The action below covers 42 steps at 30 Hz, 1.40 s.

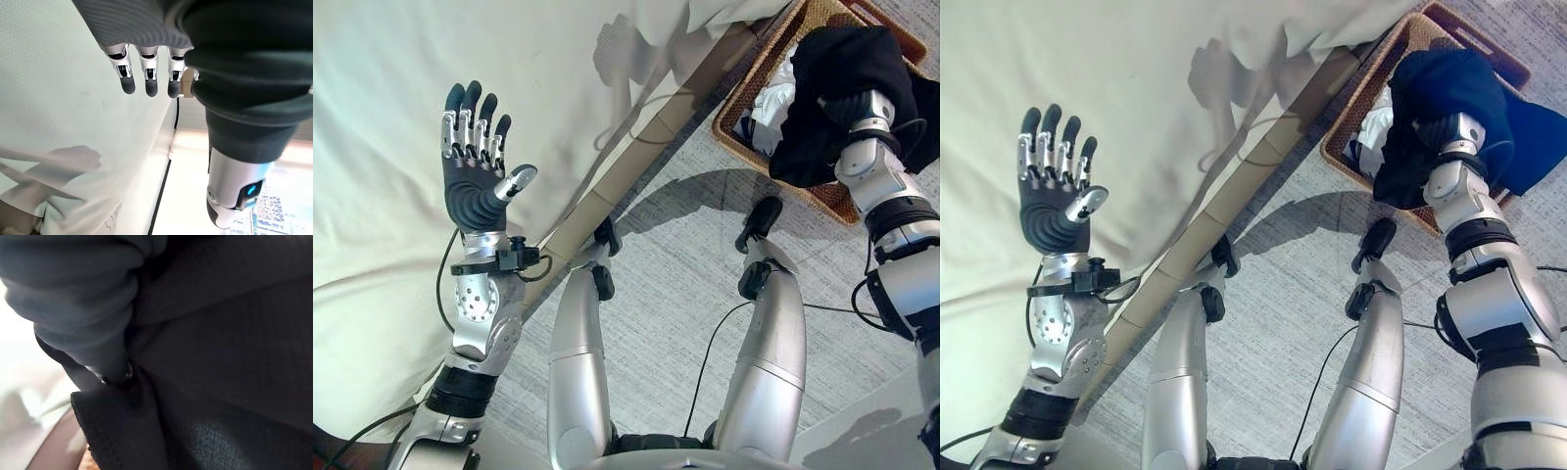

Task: Pick up clothes into the bucket

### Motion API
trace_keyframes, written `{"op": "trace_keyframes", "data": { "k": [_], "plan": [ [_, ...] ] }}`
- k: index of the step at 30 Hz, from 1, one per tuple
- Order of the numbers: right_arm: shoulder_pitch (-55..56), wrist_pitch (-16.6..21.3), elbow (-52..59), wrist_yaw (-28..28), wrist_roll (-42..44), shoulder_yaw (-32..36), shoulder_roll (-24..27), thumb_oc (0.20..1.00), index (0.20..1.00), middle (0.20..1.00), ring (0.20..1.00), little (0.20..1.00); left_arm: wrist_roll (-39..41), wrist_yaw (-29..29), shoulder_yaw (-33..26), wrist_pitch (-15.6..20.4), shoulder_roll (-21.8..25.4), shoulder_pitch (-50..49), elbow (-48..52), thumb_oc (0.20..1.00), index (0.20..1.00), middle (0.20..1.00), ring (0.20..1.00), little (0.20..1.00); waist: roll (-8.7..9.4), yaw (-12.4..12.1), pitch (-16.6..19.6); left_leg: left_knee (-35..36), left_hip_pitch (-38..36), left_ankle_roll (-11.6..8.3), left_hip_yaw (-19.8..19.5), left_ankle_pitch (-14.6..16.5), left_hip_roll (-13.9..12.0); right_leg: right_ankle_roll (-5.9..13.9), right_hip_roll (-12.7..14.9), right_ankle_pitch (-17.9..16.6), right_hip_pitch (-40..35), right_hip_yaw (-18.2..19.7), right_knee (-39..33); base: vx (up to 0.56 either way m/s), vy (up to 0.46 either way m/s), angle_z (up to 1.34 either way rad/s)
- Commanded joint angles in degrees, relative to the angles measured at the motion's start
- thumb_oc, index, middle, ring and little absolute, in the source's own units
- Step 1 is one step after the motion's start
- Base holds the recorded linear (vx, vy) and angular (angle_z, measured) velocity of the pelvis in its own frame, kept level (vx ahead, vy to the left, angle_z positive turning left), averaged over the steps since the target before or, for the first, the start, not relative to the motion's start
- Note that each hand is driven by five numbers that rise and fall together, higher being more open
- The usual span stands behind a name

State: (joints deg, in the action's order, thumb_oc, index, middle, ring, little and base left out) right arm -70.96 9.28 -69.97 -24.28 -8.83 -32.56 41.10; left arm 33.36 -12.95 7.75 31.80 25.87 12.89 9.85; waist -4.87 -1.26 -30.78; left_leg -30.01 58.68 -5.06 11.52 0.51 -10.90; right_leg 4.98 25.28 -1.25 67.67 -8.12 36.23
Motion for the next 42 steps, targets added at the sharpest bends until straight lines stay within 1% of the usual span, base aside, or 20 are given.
{"op": "trace_keyframes", "data": {
  "k": [1, 5, 6, 7, 8, 18, 24, 30, 34, 35, 36, 37, 38, 39, 42],
  "plan": [
    [-3.4, -0.8, 1.2, -2.1, -2.0, -3.7, 1.0, 0.2, 0.2, 0.2, 0.2, 0.2, -0.2, -0.5, -3.2, 3.7, -0.3, -2.6, 5.7, 1.0, 1.0, 1.0, 1.0, 1.0, -1.92, 0.6, 3.1, -2.4, 2.1, -1.76, -7.2, 4.7, -0.2, 4.97, -2.4, 1.2, -0.8, 4.5, -0.4, 0.0, 0.0, 0.0],
    [-3.2, -1.4, 0.5, -2.8, -2.7, -3.3, 0.7, 0.2, 0.2, 0.2, 0.2, 0.2, -0.3, -0.7, -3.4, 3.6, -0.3, -2.6, 5.8, 1.0, 1.0, 1.0, 1.0, 1.0, -1.94, 0.5, 3.1, -2.2, 2.2, -1.73, -7.2, 4.6, -0.1, 4.98, -2.4, 1.2, -0.8, 4.4, -0.6, 0.0, 0.0, 0.0],
    [-3.1, -1.6, 0.0, -3.1, -2.5, -2.9, 0.6, 0.341, 0.341, 0.341, 0.341, 0.341, -0.3, -0.7, -3.5, 3.6, -0.4, -2.4, 5.7, 1.0, 1.0, 1.0, 1.0, 1.0, -1.98, 0.5, 3.2, -2.1, 2.2, -1.73, -7.2, 4.6, -0.1, 4.99, -2.4, 1.2, -0.9, 4.4, -0.6, 0.0, 0.0, 0.0],
    [-3.2, -1.8, -0.5, -3.2, -2.3, -2.5, 0.5, 0.947, 0.947, 0.947, 0.947, 0.947, -0.3, -0.8, -3.4, 3.6, -0.5, -2.5, 5.6, 1.0, 1.0, 1.0, 1.0, 1.0, -1.94, 0.5, 3.2, -2.0, 2.1, -1.73, -7.2, 4.6, 0.0, 5.0, -2.3, 1.1, -0.9, 4.4, -0.6, 0.0, 0.0, 0.0],
    [-3.4, -2.2, -1.2, -3.5, -2.2, -2.2, 0.3, 1.0, 1.0, 1.0, 1.0, 1.0, -0.3, -0.9, -3.5, 3.6, -0.6, -2.4, 5.4, 1.0, 1.0, 1.0, 1.0, 1.0, -1.96, 0.5, 3.2, -1.9, 2.0, -1.72, -7.3, 4.6, 0.0, 5.01, -2.4, 1.1, -0.9, 4.5, -0.6, 0.0, 0.0, 0.0],
    [-3.7, -4.8, -8.0, -3.3, -1.7, -0.5, 0.0, 1.0, 1.0, 1.0, 1.0, 1.0, -0.3, -1.4, -3.6, 2.8, -1.2, -1.1, 5.0, 1.0, 1.0, 1.0, 1.0, 1.0, -1.62, 0.8, 3.1, -1.4, 0.3, -1.5, -6.8, 4.8, 0.2, 5.08, -2.4, 0.6, -2.6, 4.3, -1.8, 0.0, 0.0, 0.0],
    [0.7, -4.6, -8.8, -2.4, 1.0, 3.2, 1.0, 1.0, 1.0, 1.0, 1.0, 1.0, -0.5, -1.0, -4.2, 2.7, -1.2, -0.8, 4.5, 1.0, 1.0, 1.0, 1.0, 1.0, -1.14, 1.2, 3.2, 0.6, -3.0, -1.73, -6.6, 4.4, 0.2, 5.32, -2.2, 0.1, -6.1, 3.6, -3.9, 0.0, 0.0, 0.0],
    [6.7, -3.8, -7.4, -2.3, 4.6, 8.1, 1.4, 1.0, 1.0, 1.0, 1.0, 1.0, -0.6, -0.7, -5.1, 2.7, -1.7, -0.7, 2.8, 1.0, 1.0, 1.0, 1.0, 1.0, -0.15, 2.0, 3.3, 3.8, -8.1, -2.03, -6.3, 3.6, 0.3, 5.75, -2.1, -1.5, -11.8, 2.7, -8.0, 0.0, 0.0, 0.0],
    [12.1, -2.1, -3.3, -3.5, 7.8, 12.4, 0.4, 1.0, 1.0, 1.0, 1.0, 1.0, -1.1, -1.1, -5.5, 2.9, -1.9, -0.7, 1.4, 1.0, 1.0, 1.0, 1.0, 1.0, 0.71, 2.6, 3.7, 6.8, -12.9, -2.26, -6.0, 3.0, 0.4, 6.08, -2.3, -2.5, -17.3, 1.5, -11.3, -0.01, -0.001, 0.0],
    [13.4, -1.4, -1.8, -3.7, 8.4, 13.3, 0.0, 1.0, 1.0, 1.0, 1.0, 1.0, -1.5, -1.3, -5.9, 2.9, -2.1, -0.6, 0.8, 1.0, 1.0, 1.0, 1.0, 1.0, 1.2, 3.0, 3.7, 7.6, -13.4, -1.81, -5.6, 1.2, 0.7, 5.52, -2.0, -4.4, -18.4, 0.9, -13.1, -0.04, -0.01, 0.04],
    [16.8, -0.5, 1.8, -4.5, 9.6, 15.6, -1.0, 1.0, 1.0, 1.0, 1.0, 1.0, -2.3, -1.9, -6.2, 2.7, -2.3, -1.0, -0.6, 1.0, 1.0, 1.0, 1.0, 1.0, 1.65, 3.4, 4.0, 9.0, -15.8, -1.93, -5.4, 0.8, 0.7, 5.71, -1.9, -5.0, -21.1, 0.2, -14.6, 0.04, -0.015, 0.04],
    [17.1, -0.6, 1.9, -4.5, 9.5, 15.7, -1.0, 1.0, 1.0, 1.0, 1.0, 1.0, -2.3, -2.0, -6.1, 2.7, -2.3, -1.1, -0.6, 1.0, 1.0, 1.0, 1.0, 1.0, 1.52, 3.2, 4.2, 9.0, -16.7, -2.45, -5.8, 2.3, 0.5, 6.41, -2.2, -3.5, -21.8, 0.5, -14.1, 0.04, 0.001, 0.03],
    [19.1, 0.1, 4.3, -5.0, 10.0, 17.0, -1.6, 1.0, 1.0, 1.0, 1.0, 1.0, -2.9, -2.3, -6.3, 2.6, -2.4, -1.3, -1.7, 1.0, 1.0, 1.0, 1.0, 1.0, 1.9, 3.5, 4.0, 10.0, -17.6, -2.03, -5.3, 0.5, 0.8, 5.87, -1.9, -5.3, -23.2, -0.2, -15.7, 0.04, 0.007, -0.01],
    [22.4, 1.2, 8.1, -5.9, 10.9, 19.0, -2.7, 1.0, 1.0, 1.0, 1.0, 1.0, -3.1, -2.6, -6.2, 2.7, -2.8, -1.4, -2.7, 1.0, 1.0, 1.0, 1.0, 1.0, 2.24, 3.9, 4.2, 11.0, -19.6, -2.16, -5.4, 0.2, 0.8, 6.01, -1.9, -5.6, -25.3, -0.6, -16.7, 0.0, 0.0, 0.0],
    [31.2, 2.9, 18.5, -6.3, 10.3, 22.4, -5.6, 1.0, 1.0, 1.0, 1.0, 1.0, -3.5, -2.4, -6.5, 2.6, -2.8, -1.9, -5.0, 1.0, 1.0, 1.0, 1.0, 1.0, 3.11, 4.4, 4.9, 13.4, -24.5, -2.33, -5.4, -0.3, 0.9, 6.31, -1.9, -6.3, -31.1, -2.0, -19.7, 0.09, -0.026, 0.03]
  ]
}}
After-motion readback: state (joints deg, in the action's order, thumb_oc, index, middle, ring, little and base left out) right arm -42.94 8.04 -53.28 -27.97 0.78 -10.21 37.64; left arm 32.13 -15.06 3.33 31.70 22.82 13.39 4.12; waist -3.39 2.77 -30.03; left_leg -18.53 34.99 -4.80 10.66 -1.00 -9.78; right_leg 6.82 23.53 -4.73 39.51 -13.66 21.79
